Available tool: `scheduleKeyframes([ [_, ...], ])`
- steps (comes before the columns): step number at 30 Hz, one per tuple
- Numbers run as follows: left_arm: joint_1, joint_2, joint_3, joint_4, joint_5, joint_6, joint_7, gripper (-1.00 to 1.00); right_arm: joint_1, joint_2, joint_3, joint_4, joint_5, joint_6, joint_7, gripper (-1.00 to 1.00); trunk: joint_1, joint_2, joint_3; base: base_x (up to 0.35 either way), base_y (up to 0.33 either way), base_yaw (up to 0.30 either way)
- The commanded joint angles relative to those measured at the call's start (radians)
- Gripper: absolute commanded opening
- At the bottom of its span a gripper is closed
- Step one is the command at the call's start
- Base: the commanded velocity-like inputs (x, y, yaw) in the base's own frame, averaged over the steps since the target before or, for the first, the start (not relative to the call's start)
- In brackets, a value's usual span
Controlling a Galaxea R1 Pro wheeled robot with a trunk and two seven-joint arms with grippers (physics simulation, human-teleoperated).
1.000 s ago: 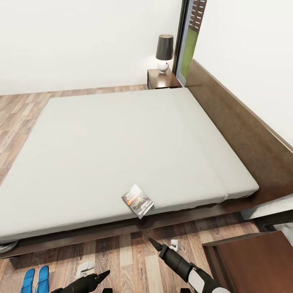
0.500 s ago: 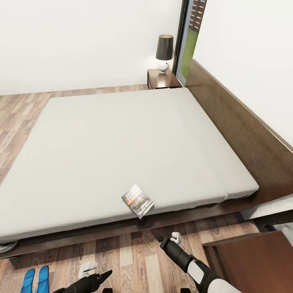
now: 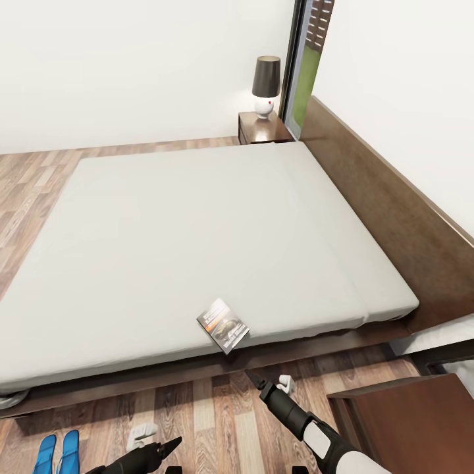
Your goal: In the bedroom, move the book from the bed onto either nightstand, and place the two sandals side by side next to the bed.
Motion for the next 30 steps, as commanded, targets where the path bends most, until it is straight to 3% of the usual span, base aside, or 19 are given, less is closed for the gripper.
scheduleKeyframes([
  [1, 0.000, 0.001, -0.008, 0.000, 0.010, 0.001, -0.002, 1.00, 0.000, 0.000, 0.004, -0.001, -0.010, 0.006, 0.002, 1.00, 0.000, -0.001, -0.001, 0.000, 0.000, 0.000],
  [7, 0.000, 0.001, -0.008, 0.000, 0.010, 0.002, -0.002, 1.00, 0.000, 0.000, 0.004, -0.001, -0.010, 0.006, 0.003, 1.00, 0.000, -0.001, -0.001, 0.000, 0.000, 0.023],
  [18, 0.000, 0.001, -0.008, 0.000, 0.010, 0.002, -0.001, 1.00, 0.000, -0.001, 0.003, -0.001, -0.010, 0.006, 0.003, 1.00, 0.000, -0.001, -0.001, 0.000, 0.000, 0.203],
  [30, 0.000, 0.001, -0.008, 0.000, 0.010, 0.002, 0.002, 1.00, 0.000, -0.003, 0.003, -0.002, -0.010, 0.006, 0.003, 1.00, 0.000, -0.001, -0.001, 0.000, 0.000, 0.013],
])
